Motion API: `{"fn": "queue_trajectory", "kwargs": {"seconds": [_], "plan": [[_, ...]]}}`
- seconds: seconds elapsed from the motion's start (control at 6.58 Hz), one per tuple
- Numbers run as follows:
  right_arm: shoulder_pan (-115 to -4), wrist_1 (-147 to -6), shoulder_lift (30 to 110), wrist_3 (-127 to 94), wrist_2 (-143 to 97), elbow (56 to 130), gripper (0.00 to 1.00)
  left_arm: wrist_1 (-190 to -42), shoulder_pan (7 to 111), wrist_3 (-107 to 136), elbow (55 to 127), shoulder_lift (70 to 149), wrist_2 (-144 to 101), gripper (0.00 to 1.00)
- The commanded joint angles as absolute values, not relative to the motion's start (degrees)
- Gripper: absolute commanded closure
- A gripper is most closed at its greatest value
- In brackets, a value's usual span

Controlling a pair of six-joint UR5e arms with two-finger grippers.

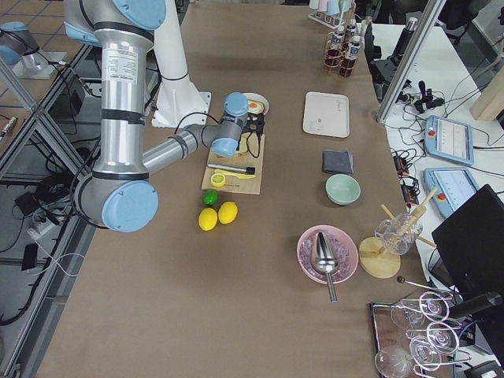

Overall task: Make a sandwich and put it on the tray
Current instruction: 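Move the right gripper over the bread slice on the cutting board, then lower the right gripper and grasp the plain bread slice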

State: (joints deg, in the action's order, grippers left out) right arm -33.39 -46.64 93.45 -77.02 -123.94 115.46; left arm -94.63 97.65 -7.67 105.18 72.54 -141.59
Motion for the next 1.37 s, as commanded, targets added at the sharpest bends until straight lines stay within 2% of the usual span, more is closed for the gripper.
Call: {"fn": "queue_trajectory", "kwargs": {"seconds": [0.0,0.3,0.91,1.22], "plan": [[-31.04,-45.26,94.03,-78.47,-120.43,114.97,0.00,-94.66,97.73,-7.73,105.12,72.51,-141.59,0.02],[-27.78,-45.09,93.52,-78.75,-115.84,112.34,0.02,-94.75,97.65,-7.65,105.12,72.33,-141.59,0.02],[-26.46,-45.09,93.87,-78.57,-115.40,110.83,0.16,-95.10,97.65,-7.56,105.21,72.33,-141.59,0.02],[-26.11,-45.09,93.34,-78.49,-115.23,109.69,0.21,-95.10,97.65,-7.47,105.21,72.33,-141.68,0.02]]}}
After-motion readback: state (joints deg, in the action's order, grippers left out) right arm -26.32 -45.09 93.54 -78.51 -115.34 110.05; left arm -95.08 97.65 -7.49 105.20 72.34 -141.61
